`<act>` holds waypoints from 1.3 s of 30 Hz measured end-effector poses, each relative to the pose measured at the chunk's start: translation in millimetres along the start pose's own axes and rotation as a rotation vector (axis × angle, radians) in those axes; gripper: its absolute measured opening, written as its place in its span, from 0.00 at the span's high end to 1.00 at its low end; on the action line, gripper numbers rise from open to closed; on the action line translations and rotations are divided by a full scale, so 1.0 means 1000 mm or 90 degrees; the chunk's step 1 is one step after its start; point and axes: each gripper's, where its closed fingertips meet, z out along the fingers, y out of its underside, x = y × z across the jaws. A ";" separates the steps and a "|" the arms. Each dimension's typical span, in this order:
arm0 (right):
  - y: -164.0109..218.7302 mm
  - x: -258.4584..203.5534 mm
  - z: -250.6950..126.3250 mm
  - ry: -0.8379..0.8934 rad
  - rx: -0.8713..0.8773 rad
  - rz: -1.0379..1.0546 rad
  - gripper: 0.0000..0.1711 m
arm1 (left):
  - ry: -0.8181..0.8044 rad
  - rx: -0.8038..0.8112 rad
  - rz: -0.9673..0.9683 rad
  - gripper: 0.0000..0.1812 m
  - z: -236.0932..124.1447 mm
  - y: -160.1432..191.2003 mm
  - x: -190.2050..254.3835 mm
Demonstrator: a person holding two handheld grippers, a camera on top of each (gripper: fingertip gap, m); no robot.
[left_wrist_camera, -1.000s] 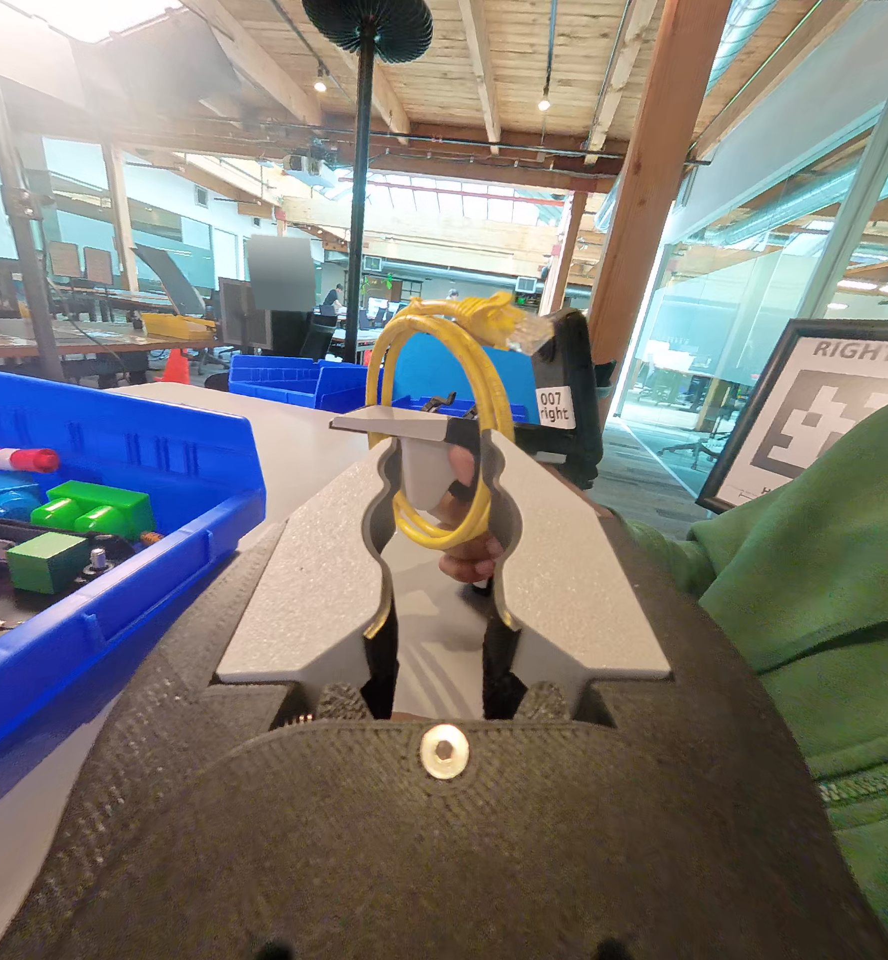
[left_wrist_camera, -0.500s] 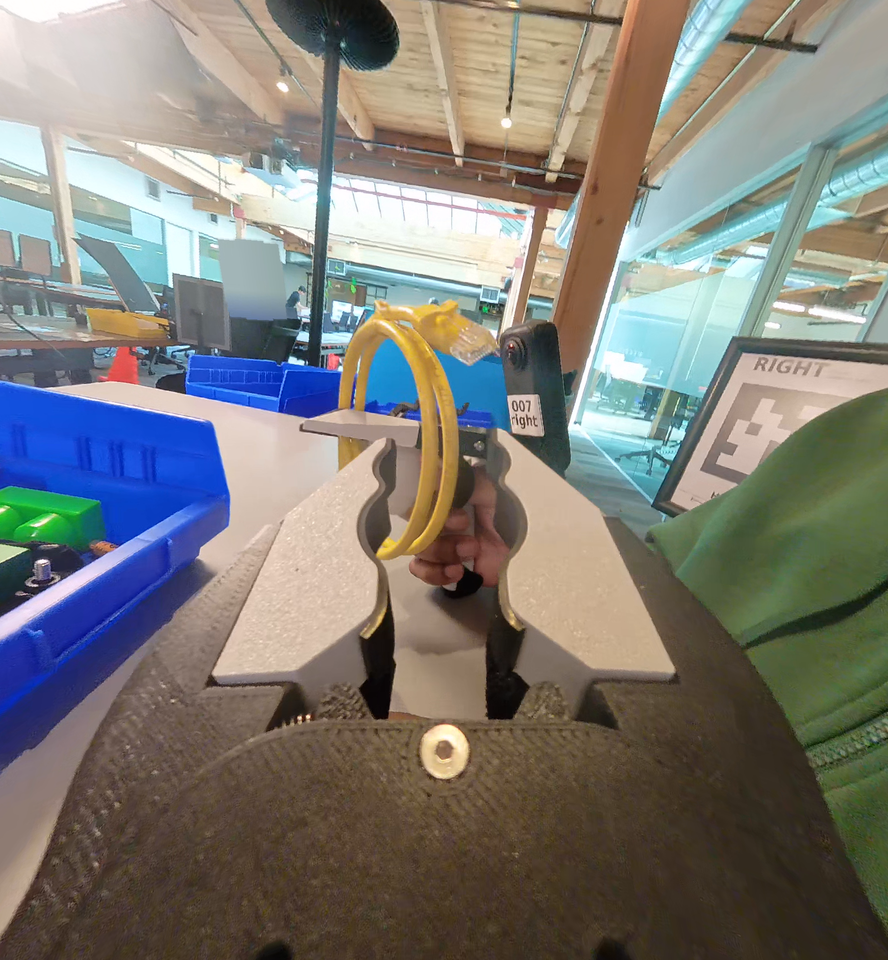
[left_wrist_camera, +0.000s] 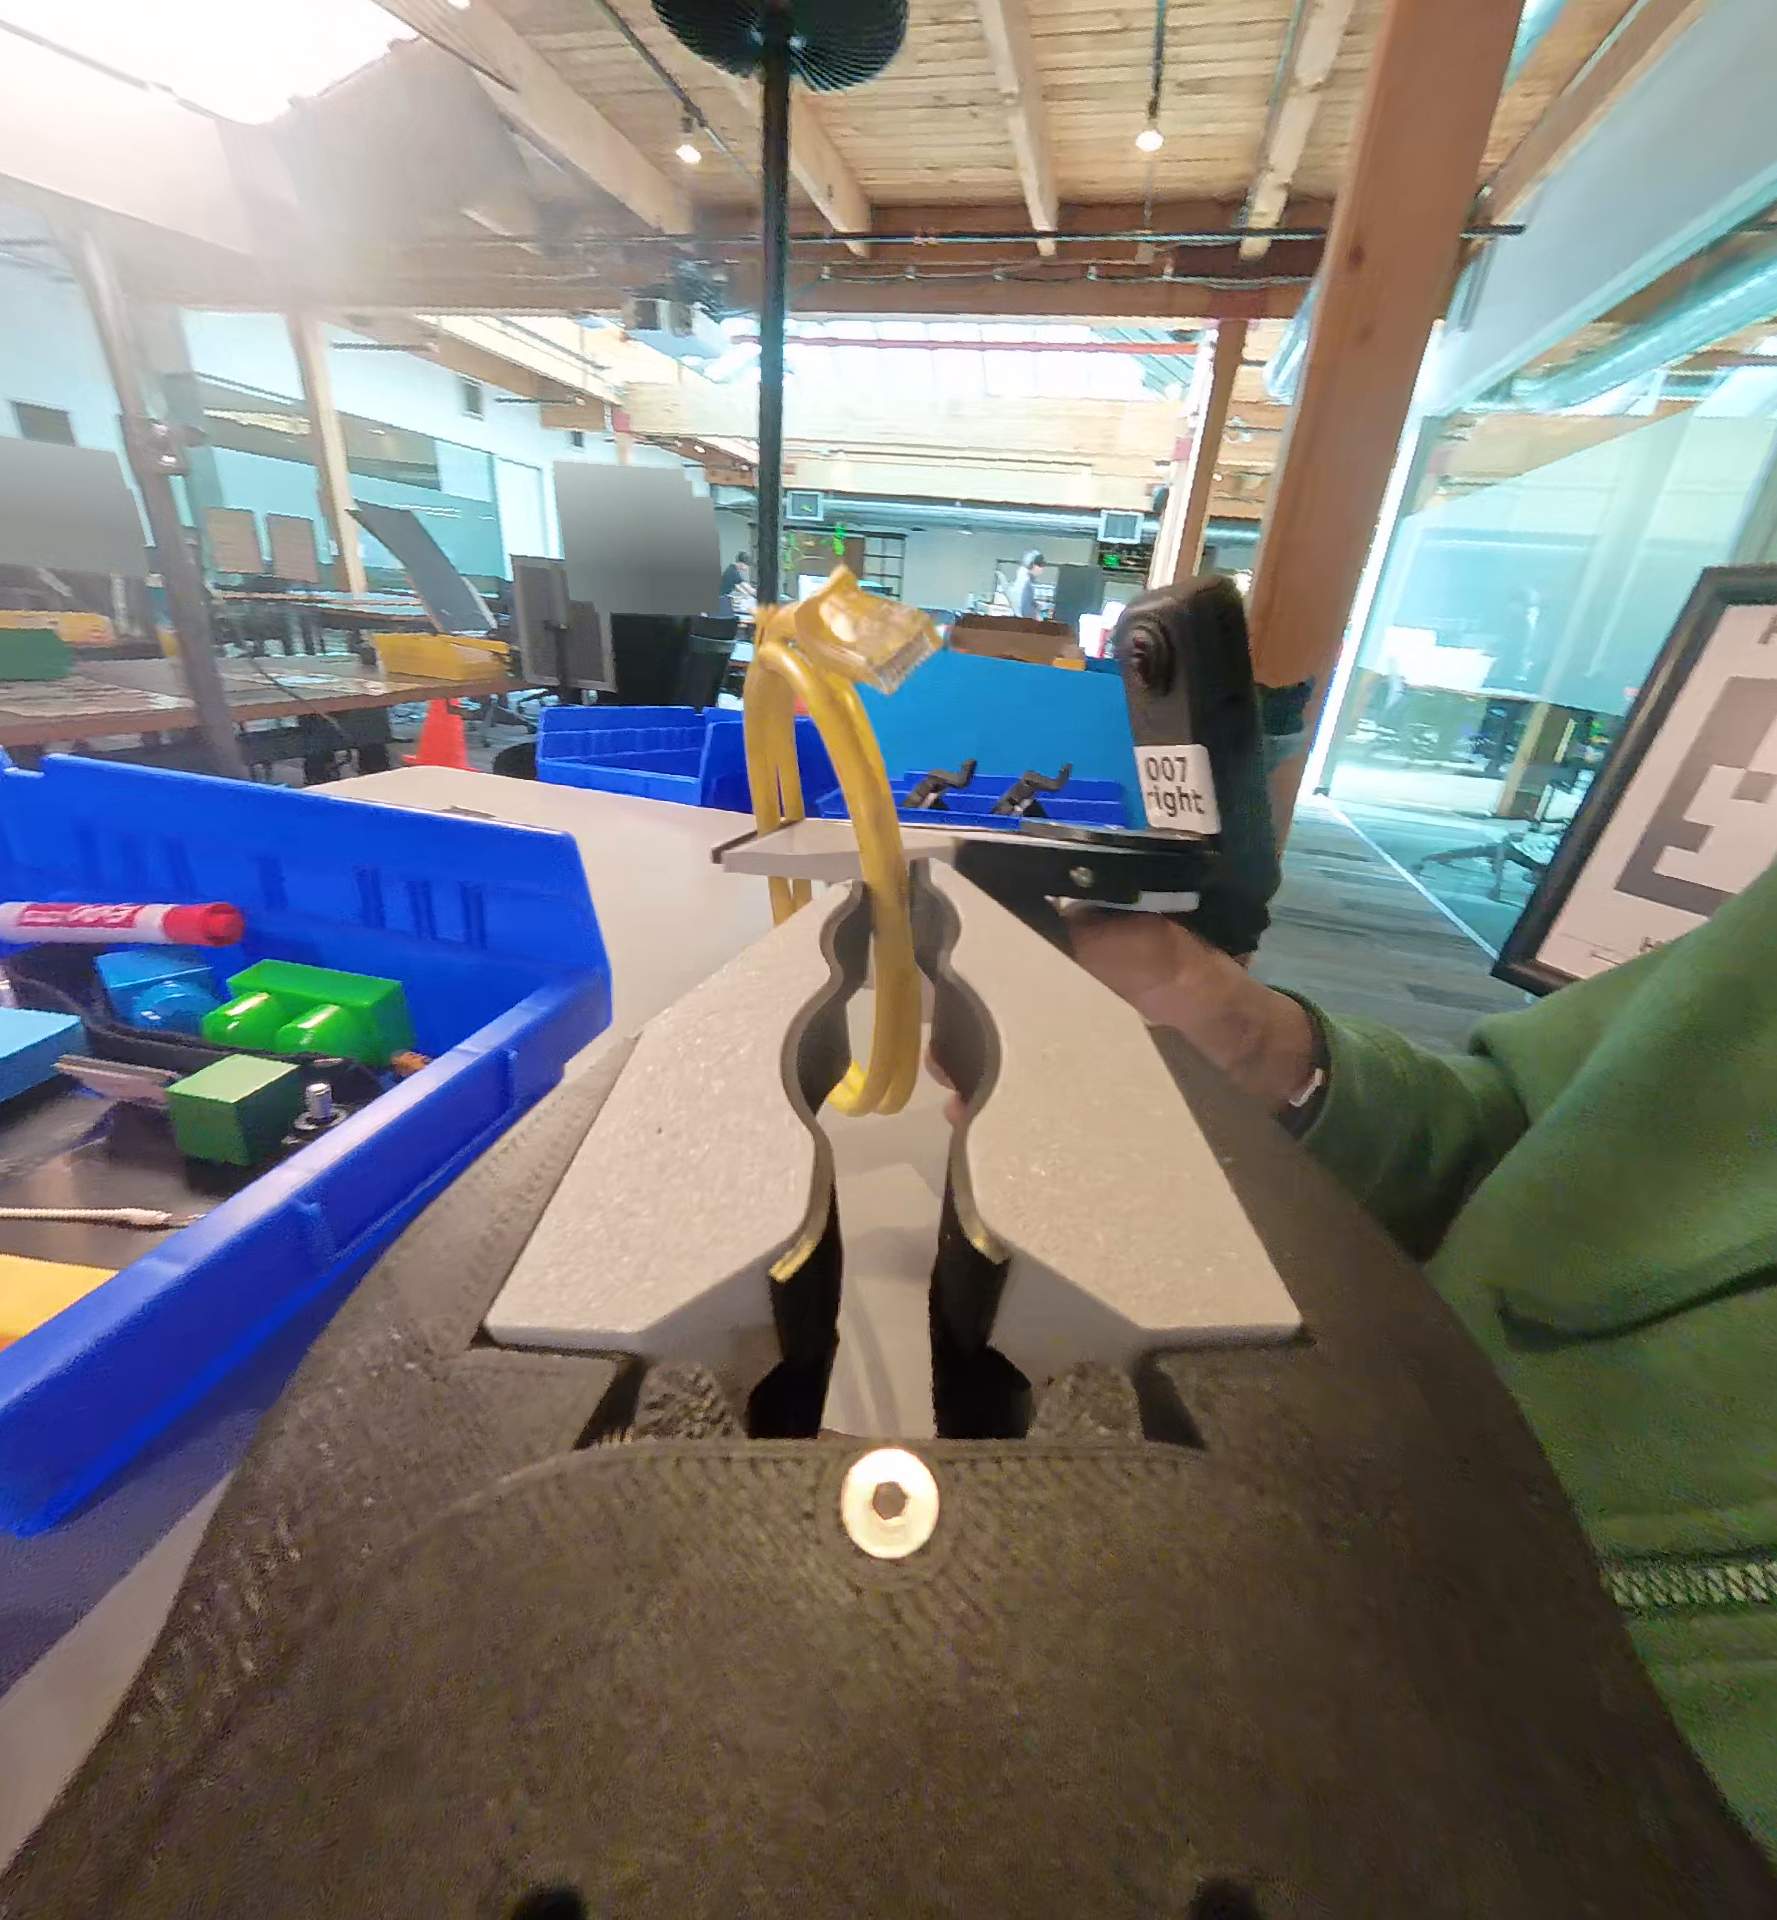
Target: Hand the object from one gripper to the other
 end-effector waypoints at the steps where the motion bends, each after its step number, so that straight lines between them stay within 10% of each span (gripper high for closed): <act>1: 0.000 -0.002 0.000 -0.005 0.002 -0.007 0.84 | -0.013 0.006 -0.004 0.96 -0.001 -0.002 -0.004; 18: 0.015 -0.074 -0.003 -0.167 -0.017 -0.207 0.82 | -0.059 0.072 -0.024 0.97 -0.013 -0.020 -0.019; 39: -0.003 -0.063 -0.006 -0.044 0.057 -0.372 0.78 | -0.093 -0.025 0.100 0.97 0.000 0.002 -0.013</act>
